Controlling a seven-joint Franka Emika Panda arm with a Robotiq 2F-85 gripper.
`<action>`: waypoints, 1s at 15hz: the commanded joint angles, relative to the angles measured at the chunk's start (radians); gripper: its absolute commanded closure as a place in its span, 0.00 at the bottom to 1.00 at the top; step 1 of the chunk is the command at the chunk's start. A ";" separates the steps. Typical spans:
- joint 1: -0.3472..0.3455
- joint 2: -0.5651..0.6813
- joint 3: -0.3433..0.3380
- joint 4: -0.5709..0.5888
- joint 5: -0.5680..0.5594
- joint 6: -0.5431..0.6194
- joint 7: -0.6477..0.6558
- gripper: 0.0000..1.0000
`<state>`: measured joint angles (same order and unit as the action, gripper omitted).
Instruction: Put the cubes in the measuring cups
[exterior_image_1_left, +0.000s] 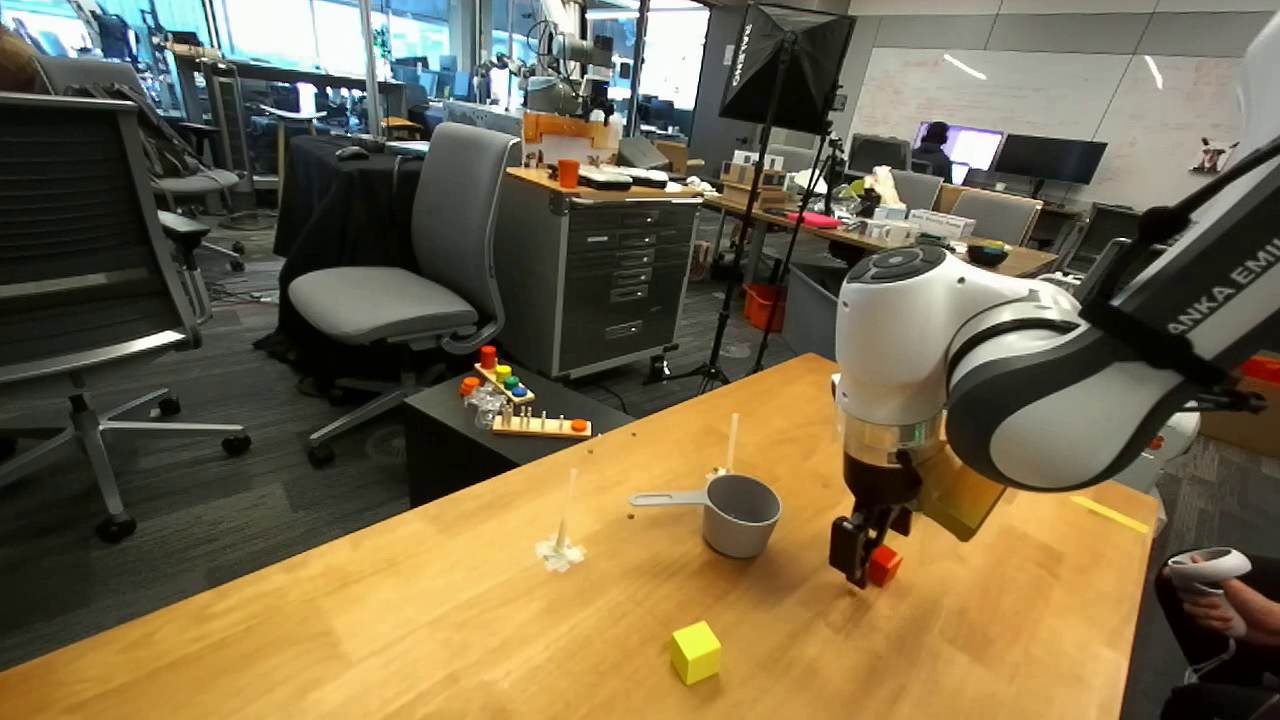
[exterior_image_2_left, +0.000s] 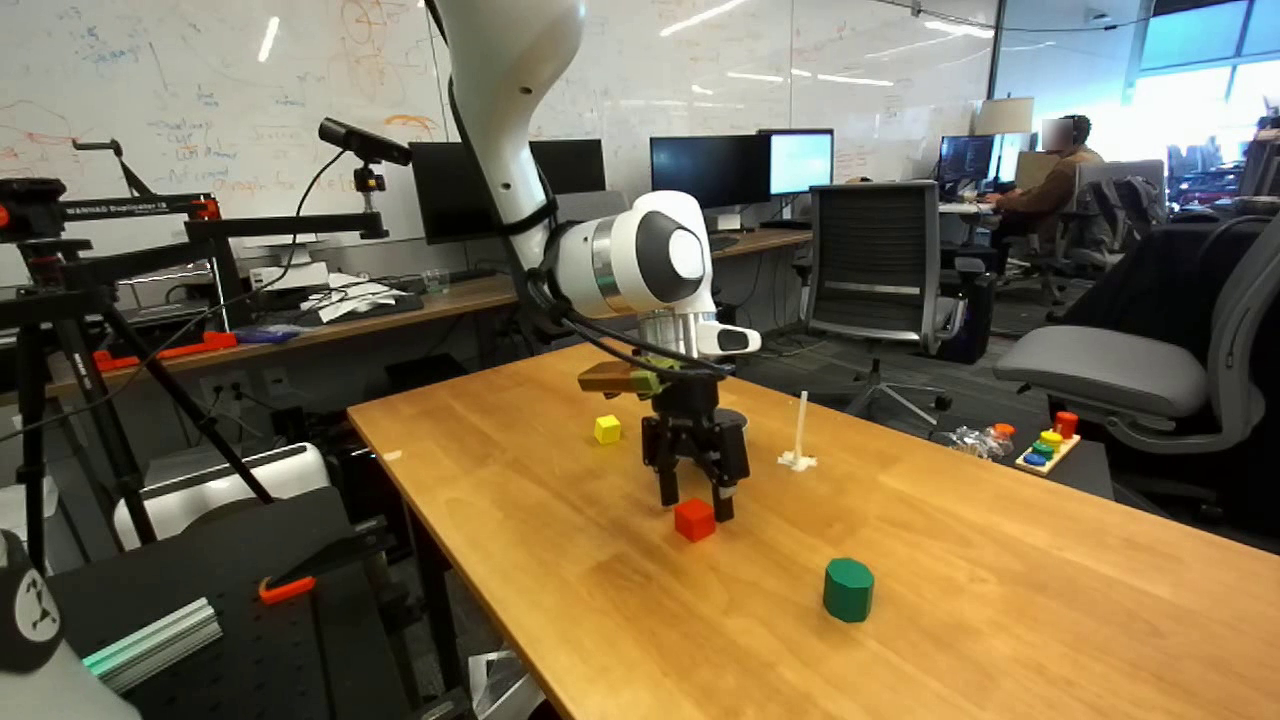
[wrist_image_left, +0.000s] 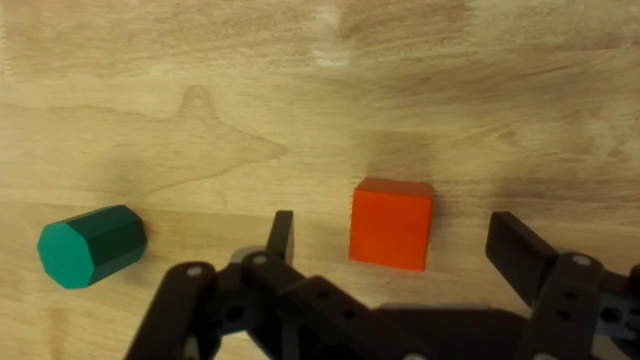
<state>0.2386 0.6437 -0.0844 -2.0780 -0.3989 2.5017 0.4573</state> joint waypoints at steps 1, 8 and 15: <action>0.031 0.054 -0.032 0.072 0.021 -0.018 0.008 0.26; 0.019 0.058 -0.027 0.103 0.075 -0.025 -0.003 0.67; 0.021 0.051 -0.026 0.098 0.097 -0.066 -0.008 0.30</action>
<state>0.2431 0.6877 -0.0990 -1.9984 -0.3277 2.4737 0.4571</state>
